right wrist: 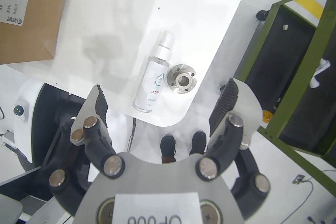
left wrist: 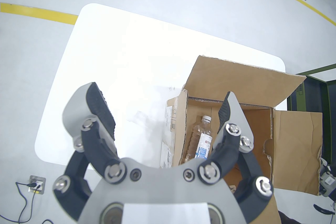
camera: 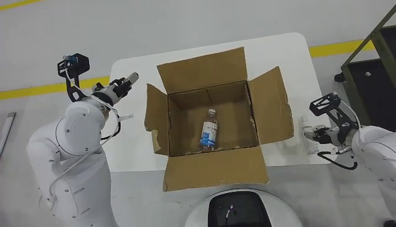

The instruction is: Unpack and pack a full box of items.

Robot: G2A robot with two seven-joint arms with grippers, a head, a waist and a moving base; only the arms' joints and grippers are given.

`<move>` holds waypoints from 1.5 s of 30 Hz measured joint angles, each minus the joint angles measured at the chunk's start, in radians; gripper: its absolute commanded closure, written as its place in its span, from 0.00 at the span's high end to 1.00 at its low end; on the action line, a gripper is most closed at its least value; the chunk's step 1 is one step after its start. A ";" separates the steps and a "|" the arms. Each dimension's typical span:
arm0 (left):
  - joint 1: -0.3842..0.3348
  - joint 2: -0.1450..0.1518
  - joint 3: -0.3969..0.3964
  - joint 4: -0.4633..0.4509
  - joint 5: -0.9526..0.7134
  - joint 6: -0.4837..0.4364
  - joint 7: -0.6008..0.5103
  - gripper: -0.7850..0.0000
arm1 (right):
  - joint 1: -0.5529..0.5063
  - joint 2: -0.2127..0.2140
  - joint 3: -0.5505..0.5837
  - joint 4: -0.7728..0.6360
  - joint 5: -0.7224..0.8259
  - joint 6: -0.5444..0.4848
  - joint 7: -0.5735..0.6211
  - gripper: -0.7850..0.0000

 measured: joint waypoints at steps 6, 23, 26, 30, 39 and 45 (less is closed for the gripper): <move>0.000 0.000 0.000 0.000 0.000 0.000 0.000 1.00 | 0.030 -0.001 -0.060 0.070 -0.036 0.038 0.013 0.43; 0.000 0.000 0.000 0.000 0.000 0.000 0.000 1.00 | 0.072 -0.006 -0.159 0.173 -0.059 0.071 0.005 0.49; 0.000 0.000 0.000 0.000 0.000 0.000 0.000 1.00 | 0.073 -0.006 -0.161 0.173 -0.059 0.080 0.004 0.51; 0.000 0.000 0.000 0.000 0.000 0.000 0.000 1.00 | 0.067 -0.006 -0.156 0.175 -0.056 0.102 -0.005 0.56; 0.000 0.000 0.000 0.000 0.000 0.000 0.000 1.00 | 0.073 -0.006 -0.148 0.174 -0.063 0.127 -0.014 0.58; 0.000 0.000 0.000 0.000 0.000 0.000 0.000 1.00 | 0.083 -0.006 -0.167 0.202 -0.068 0.118 -0.017 0.58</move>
